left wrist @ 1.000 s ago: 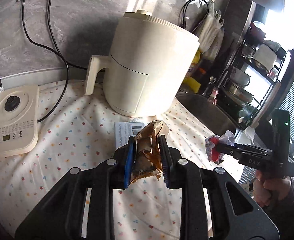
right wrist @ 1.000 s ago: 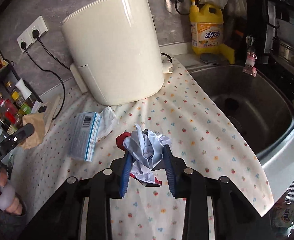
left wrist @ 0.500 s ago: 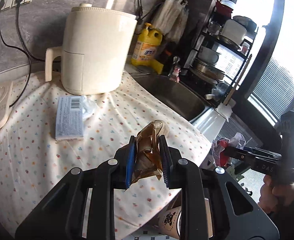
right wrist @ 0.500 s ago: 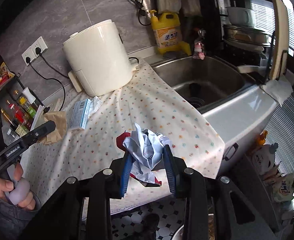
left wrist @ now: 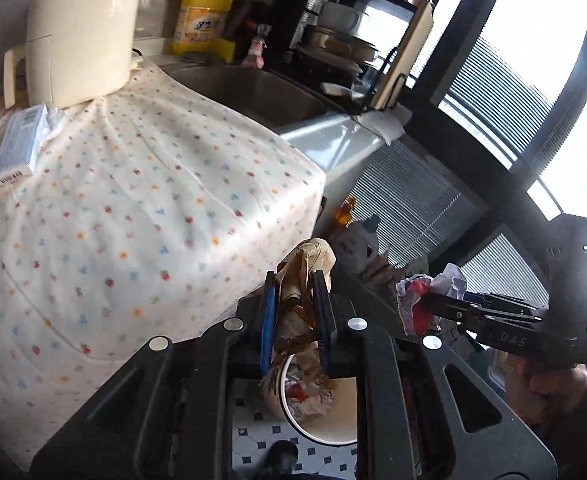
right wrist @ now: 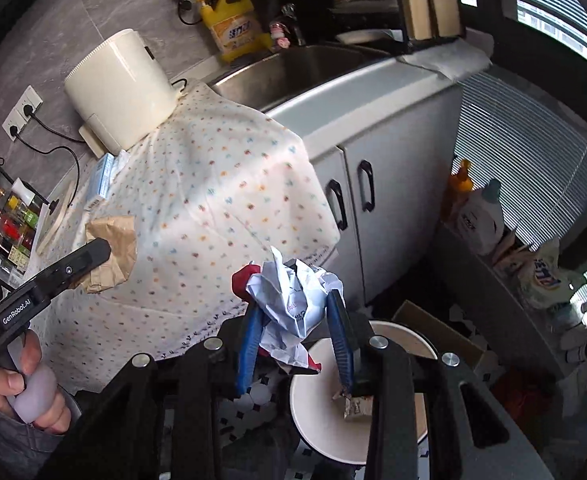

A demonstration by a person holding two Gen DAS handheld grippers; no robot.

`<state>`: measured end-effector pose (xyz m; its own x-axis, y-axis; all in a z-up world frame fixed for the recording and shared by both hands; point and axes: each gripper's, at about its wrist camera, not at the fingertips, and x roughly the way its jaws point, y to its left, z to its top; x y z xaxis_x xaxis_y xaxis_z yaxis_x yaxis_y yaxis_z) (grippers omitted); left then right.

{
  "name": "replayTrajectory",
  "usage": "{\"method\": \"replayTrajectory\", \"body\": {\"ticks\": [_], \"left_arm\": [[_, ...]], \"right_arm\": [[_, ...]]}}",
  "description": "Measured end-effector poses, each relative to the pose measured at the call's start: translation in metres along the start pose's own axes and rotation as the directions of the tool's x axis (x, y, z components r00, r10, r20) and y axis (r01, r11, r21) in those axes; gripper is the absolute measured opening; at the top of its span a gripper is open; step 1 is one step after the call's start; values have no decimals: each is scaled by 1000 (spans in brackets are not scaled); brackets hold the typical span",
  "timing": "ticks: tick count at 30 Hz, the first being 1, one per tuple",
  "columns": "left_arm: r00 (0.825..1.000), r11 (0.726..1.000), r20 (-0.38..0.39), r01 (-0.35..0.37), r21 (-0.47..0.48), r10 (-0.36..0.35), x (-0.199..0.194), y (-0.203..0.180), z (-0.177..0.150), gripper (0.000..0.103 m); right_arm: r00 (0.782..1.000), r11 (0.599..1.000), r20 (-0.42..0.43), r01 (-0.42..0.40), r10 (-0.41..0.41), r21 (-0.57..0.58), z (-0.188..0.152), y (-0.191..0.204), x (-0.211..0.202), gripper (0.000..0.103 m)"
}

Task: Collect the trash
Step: 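Carry both items over the bin and open both grippers to drop them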

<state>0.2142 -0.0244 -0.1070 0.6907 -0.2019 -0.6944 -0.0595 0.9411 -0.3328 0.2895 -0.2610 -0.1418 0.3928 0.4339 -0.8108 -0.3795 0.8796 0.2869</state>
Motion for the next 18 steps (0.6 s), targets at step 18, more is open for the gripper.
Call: {"method": "replayTrajectory", "body": {"ticks": [18], "left_arm": [[981,992,-184,79,96,-61,52,-80,-64,20]], "right_arm": [[999,990,-34,-36,41,133,-70,-82,-30,62]]}}
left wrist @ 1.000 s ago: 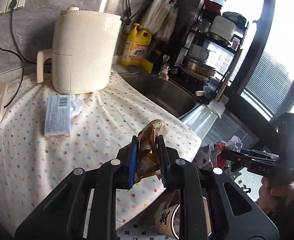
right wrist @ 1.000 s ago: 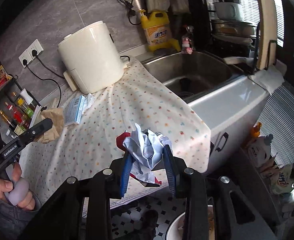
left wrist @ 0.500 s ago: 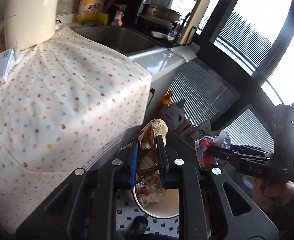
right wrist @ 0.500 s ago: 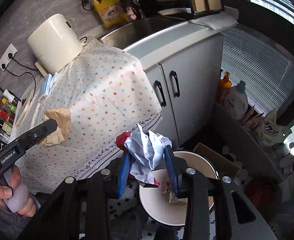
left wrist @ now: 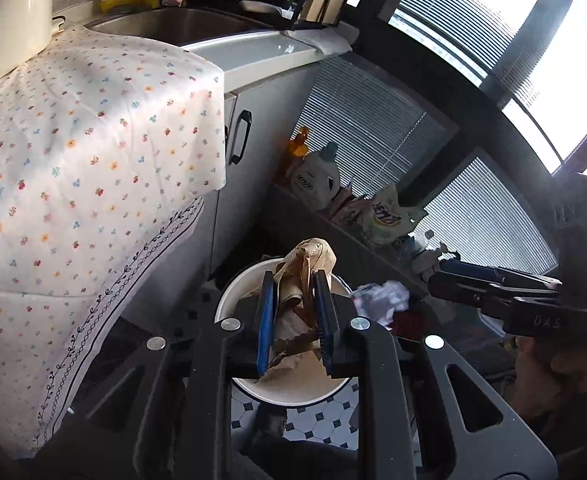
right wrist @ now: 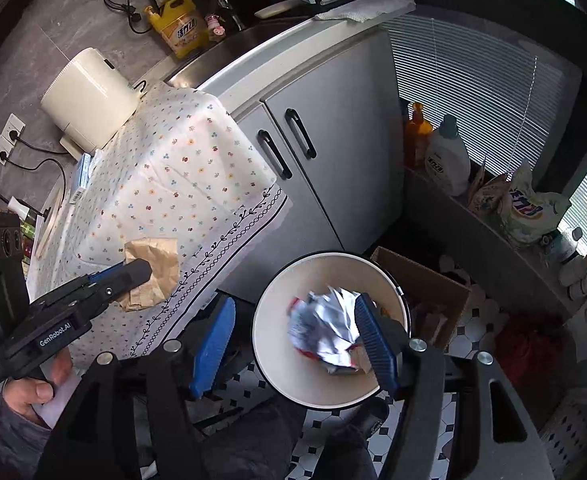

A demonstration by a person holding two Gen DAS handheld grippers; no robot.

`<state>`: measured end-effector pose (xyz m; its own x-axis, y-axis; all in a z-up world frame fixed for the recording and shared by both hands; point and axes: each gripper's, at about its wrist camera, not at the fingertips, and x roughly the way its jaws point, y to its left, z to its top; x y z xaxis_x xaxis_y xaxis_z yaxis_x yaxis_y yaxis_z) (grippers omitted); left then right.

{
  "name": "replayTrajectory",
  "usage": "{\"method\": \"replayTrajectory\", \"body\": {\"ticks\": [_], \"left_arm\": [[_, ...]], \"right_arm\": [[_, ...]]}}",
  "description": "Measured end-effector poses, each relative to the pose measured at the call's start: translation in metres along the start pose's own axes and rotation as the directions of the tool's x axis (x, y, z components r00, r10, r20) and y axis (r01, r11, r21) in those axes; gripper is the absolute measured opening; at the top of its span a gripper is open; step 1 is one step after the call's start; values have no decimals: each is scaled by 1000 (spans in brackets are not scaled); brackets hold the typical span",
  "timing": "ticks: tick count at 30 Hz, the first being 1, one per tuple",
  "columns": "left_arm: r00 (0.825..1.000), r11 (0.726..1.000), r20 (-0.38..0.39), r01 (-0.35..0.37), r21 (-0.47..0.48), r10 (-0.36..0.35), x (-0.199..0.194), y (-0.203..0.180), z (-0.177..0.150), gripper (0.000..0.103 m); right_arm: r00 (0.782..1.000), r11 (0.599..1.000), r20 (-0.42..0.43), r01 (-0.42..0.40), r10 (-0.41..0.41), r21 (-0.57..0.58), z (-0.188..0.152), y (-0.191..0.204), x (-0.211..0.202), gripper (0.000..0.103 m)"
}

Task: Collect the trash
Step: 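Carry both items over the bin and open both grippers to drop them, then move both tools back to the last items on the counter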

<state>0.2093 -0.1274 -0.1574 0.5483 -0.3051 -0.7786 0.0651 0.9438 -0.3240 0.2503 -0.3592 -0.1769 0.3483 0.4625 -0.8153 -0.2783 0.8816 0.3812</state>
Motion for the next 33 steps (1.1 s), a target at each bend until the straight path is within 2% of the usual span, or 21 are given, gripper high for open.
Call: {"method": "replayTrajectory", "body": {"ticks": [5,12,14,15,16,19,24,27,33], "left_arm": [[1000,1000,-30,10,14,-10,9,-10,-4,21],[996,998,-74,56,38,-53,27,-29,-8,25],[995,997,-81,68,35,-65,31,-34,-7,41],[994,996,-83,80,26,-78,31,-35,-6,56],[993,995,-79,94,20,-92,31,-36,-5,66],[996,997,-60,72,38,-70,24,-41,-1,78],[999,999,-2,37,13,-37,-3,-22,11,93],[999,1000,37,1,-20,0,-22,0,19,96],[992,994,95,-76,-83,84,-57,47,31,97]], "right_arm": [[1000,999,13,16,-16,31,-8,-12,-9,63],[995,994,52,83,-87,64,-16,-34,-37,75],[993,992,57,99,-103,80,-19,-41,-43,76],[992,990,57,105,-110,89,-20,-44,-45,77],[992,989,59,108,-114,97,-21,-47,-47,77],[990,987,71,116,-124,109,-20,-51,-51,77],[989,989,94,107,-117,104,-12,-42,-49,80],[989,992,104,96,-105,83,-2,-27,-43,85],[990,998,126,63,-64,13,28,19,-25,93]]}}
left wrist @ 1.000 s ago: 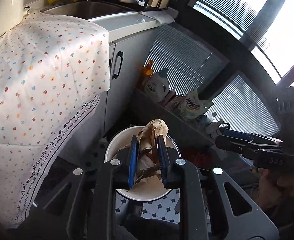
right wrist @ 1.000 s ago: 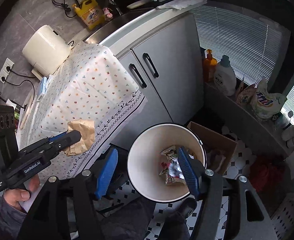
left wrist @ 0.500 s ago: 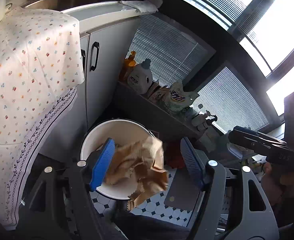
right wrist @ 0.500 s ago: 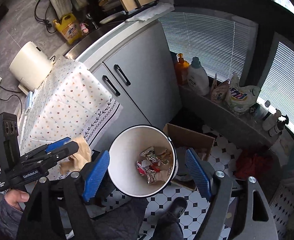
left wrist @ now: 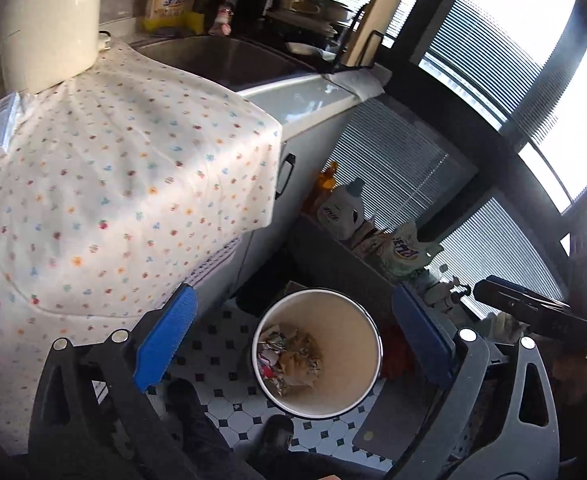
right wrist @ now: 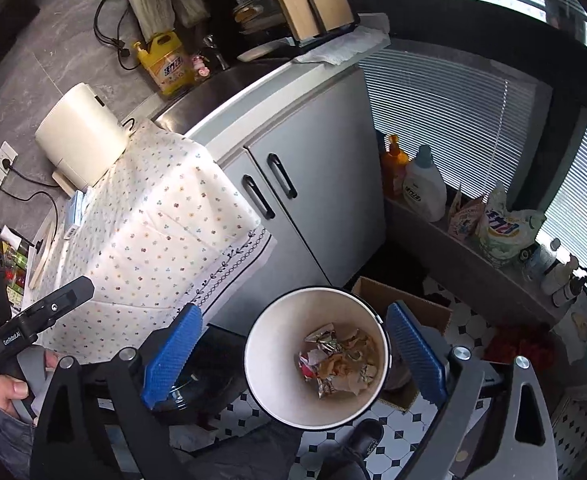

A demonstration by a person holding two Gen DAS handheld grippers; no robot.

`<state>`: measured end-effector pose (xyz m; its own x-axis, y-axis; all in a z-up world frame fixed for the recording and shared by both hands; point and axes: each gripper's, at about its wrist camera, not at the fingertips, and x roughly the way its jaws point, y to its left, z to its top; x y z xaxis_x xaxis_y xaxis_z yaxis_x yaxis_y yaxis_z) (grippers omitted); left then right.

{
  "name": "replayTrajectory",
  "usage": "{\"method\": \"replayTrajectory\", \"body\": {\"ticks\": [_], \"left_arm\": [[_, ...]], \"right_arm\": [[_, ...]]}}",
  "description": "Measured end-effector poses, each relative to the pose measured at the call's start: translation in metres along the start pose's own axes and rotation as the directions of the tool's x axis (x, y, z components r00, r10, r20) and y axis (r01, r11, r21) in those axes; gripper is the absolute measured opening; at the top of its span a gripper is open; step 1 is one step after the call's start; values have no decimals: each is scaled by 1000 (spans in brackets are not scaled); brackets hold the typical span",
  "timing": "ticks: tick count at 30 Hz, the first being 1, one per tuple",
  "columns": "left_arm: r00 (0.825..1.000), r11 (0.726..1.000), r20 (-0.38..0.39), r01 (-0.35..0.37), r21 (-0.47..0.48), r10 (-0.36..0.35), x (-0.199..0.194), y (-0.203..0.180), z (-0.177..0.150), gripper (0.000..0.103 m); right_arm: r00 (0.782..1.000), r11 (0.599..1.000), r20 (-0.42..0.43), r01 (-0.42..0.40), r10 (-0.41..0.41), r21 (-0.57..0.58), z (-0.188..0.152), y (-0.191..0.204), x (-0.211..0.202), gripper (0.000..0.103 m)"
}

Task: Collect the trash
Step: 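Move both tools back to the last items on the counter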

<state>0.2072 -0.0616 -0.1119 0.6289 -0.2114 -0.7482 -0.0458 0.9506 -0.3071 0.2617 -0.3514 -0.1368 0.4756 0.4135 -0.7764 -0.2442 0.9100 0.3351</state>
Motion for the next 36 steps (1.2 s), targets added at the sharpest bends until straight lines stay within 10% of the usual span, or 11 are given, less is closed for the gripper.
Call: {"method": "replayTrajectory", "body": {"ticks": [19,36], "left_arm": [[972,966,154,-140,-219,176,-65,176,54,97],[956,930,158,-189,-316,248,-42,296,96,97]], "right_arm": [[998,986,20,-59,63,-157,78,157,68,95],[998,966,35,-45,56,-253,111,273,129,95]]}}
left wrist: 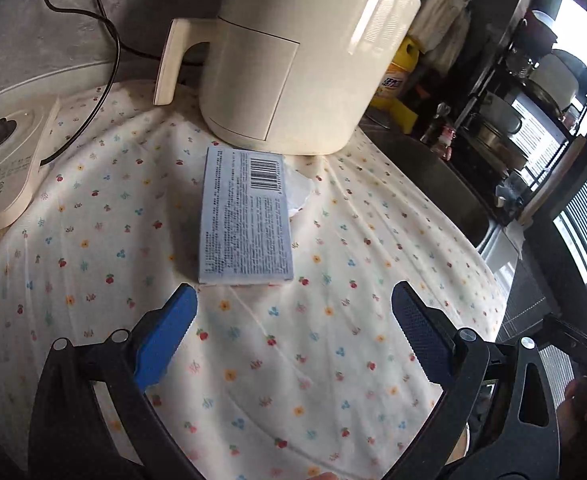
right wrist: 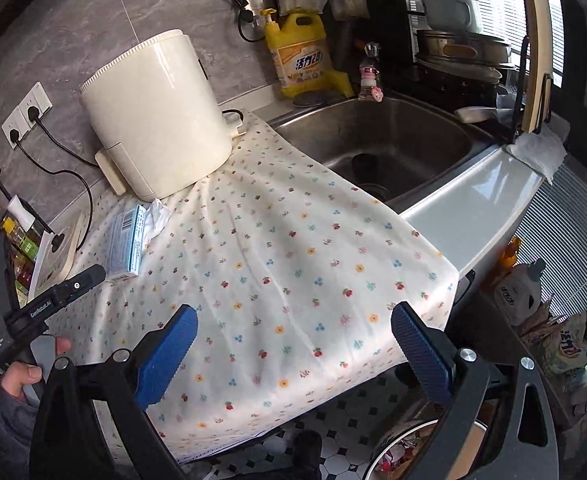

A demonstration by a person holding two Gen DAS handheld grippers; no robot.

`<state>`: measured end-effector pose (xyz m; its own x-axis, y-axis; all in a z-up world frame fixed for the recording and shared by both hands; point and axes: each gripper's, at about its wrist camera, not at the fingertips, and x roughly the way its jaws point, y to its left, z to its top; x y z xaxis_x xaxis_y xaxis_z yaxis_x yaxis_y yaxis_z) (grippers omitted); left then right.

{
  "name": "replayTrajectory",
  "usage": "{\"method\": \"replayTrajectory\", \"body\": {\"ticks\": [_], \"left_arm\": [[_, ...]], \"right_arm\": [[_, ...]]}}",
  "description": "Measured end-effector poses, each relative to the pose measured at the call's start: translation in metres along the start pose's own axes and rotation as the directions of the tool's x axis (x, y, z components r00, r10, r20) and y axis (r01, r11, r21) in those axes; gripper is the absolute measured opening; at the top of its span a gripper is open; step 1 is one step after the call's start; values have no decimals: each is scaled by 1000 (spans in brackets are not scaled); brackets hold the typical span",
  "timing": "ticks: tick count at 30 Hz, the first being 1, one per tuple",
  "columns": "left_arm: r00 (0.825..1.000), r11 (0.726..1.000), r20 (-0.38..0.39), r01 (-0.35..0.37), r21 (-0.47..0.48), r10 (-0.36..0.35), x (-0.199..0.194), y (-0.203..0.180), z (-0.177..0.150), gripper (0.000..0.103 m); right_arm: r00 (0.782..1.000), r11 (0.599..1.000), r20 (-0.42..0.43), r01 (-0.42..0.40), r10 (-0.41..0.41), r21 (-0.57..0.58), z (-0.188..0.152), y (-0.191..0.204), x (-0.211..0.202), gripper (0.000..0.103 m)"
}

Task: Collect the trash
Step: 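Move both tools back to the last items on the counter, then grasp the blue box with the left gripper while the right gripper grasps the white plastic bag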

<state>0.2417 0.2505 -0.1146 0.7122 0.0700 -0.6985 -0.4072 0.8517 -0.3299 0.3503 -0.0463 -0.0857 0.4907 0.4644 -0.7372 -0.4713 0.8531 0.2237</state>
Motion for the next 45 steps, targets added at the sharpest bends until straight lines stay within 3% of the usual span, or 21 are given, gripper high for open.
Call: {"method": "replayTrajectory", "body": {"ticks": [14,15,16,17,25,34,41,45], "left_arm": [[990,992,-57,-127,-5,126,60,21,30,96],[990,991,-60,-131,-7,130,61,22,30,85],[989,992,-72,-129,-8,128,62,24,30,65],[989,992,-80,-128,-4,127,62,25,30,66],[992,990,-21,-126,-68,125,21,60,25,65],[986,974,32,-154,-169,161,-35,119,11,66],[971,947,64,-210,-243,231,-75,155,-8,66],[957,924,88,-240,-298,277,-96,175,-16,66]], "right_arm": [[998,998,-38,43,-41,46,13,16,23,95],[998,998,-42,40,-39,39,15,20,26,95],[998,999,-46,38,-36,30,17,25,29,95],[998,999,-51,34,-33,20,19,30,32,95],[994,995,-99,-45,37,-85,32,82,69,95],[980,963,-154,-155,123,-222,49,155,115,95],[975,928,-167,-196,149,-318,63,215,158,95],[977,922,-175,-175,120,-345,71,237,189,95]]}}
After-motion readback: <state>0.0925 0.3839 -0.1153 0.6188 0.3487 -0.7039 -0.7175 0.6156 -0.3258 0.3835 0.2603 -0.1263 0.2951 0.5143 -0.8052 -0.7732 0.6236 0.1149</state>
